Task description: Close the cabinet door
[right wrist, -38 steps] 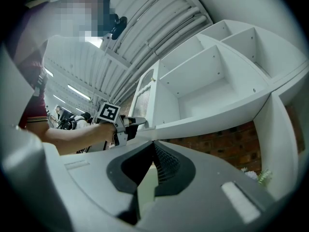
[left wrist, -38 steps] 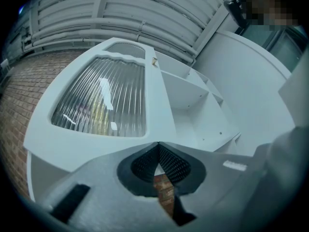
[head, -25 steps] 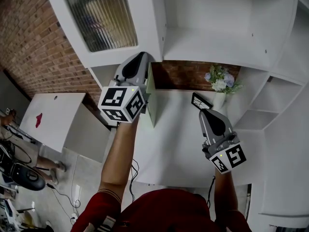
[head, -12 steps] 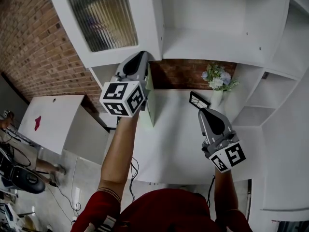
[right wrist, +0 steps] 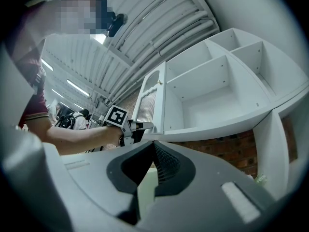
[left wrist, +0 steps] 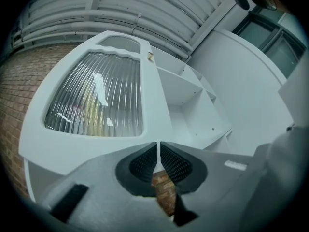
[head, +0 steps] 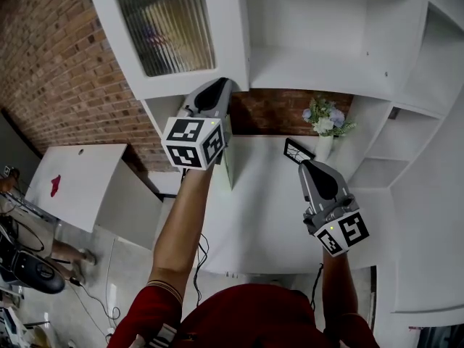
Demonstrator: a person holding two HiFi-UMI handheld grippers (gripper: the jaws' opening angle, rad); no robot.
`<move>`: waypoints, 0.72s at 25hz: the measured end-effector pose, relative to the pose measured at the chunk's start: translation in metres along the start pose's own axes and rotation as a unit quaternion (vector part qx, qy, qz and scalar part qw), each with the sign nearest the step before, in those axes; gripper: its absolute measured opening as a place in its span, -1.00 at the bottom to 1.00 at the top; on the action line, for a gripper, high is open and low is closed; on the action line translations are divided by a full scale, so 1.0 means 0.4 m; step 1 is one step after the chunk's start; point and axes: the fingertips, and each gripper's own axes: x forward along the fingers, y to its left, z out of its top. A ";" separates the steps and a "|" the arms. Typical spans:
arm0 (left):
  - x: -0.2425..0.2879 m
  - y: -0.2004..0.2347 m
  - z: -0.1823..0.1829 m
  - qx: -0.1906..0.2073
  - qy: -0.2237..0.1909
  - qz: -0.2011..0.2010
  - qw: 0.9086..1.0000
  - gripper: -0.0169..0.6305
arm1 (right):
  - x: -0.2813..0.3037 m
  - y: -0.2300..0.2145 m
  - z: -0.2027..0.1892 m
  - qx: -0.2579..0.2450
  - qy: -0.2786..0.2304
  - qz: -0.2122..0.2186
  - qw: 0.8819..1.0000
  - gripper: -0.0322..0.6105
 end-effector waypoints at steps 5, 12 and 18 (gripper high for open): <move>-0.048 -0.024 -0.001 -0.002 -0.003 -0.017 1.000 -0.87 | 0.005 0.036 0.014 -0.005 0.001 0.000 1.000 -0.86; -0.180 -0.115 -0.013 -0.026 -0.024 -0.074 0.997 -0.89 | 0.019 0.108 0.031 -0.009 -0.001 0.007 1.000 -0.86; -0.309 -0.229 -0.027 -0.062 -0.048 -0.135 0.988 -0.94 | 0.024 0.177 0.034 -0.005 -0.007 0.013 1.000 -0.86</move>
